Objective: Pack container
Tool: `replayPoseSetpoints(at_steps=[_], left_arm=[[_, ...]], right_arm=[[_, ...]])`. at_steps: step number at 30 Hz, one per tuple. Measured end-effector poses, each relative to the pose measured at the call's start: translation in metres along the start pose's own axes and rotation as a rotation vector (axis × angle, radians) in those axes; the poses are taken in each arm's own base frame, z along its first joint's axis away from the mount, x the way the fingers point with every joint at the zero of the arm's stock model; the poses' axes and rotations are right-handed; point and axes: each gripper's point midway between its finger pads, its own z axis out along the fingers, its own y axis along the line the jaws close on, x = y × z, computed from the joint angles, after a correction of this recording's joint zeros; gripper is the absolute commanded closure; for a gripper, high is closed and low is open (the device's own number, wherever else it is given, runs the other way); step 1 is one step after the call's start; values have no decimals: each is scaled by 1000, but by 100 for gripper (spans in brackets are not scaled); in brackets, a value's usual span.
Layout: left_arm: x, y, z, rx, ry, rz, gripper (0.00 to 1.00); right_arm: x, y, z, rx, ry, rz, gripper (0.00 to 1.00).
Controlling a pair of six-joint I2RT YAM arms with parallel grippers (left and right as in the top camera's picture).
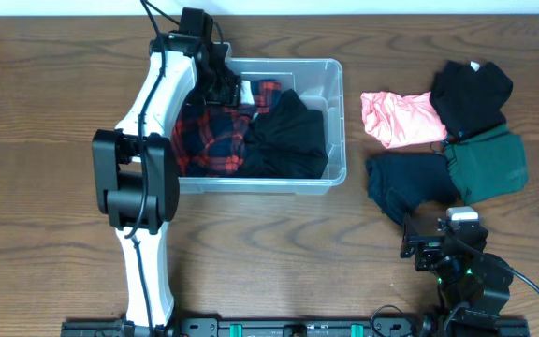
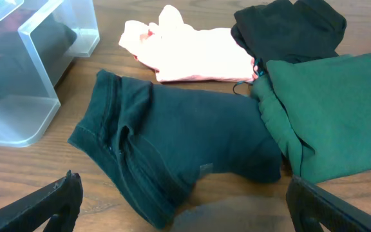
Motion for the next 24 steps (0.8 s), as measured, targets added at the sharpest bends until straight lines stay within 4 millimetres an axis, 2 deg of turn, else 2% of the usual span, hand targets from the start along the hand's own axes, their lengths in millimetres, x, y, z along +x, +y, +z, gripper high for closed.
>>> replayPoseSetpoints(at_steps=[5, 7, 9, 10, 14, 16, 18, 21, 24], left_arm=[[5, -11, -14, 6, 18, 13, 21], [1, -19, -33, 13, -11, 23, 17], [-7, -26, -64, 15, -79, 40, 13], [-12, -30, -87, 13, -128, 48, 11], [-28, -28, -196, -58, -376, 62, 1], [-27, -12, -257, -134, -511, 32, 2], [-18, 16, -311, -226, -623, -28, 2], [2, 67, -365, -361, -719, -144, 2], [22, 115, -389, -462, -743, -254, 2]], right_arm=[[0, 0, 0, 0, 0, 0, 1], [0, 0, 0, 0, 0, 0, 1], [0, 0, 0, 0, 0, 0, 1], [0, 0, 0, 0, 0, 0, 1], [0, 0, 0, 0, 0, 0, 1], [0, 0, 0, 0, 0, 0, 1], [0, 0, 0, 0, 0, 0, 1], [0, 0, 0, 0, 0, 0, 1], [0, 0, 0, 0, 0, 0, 1]])
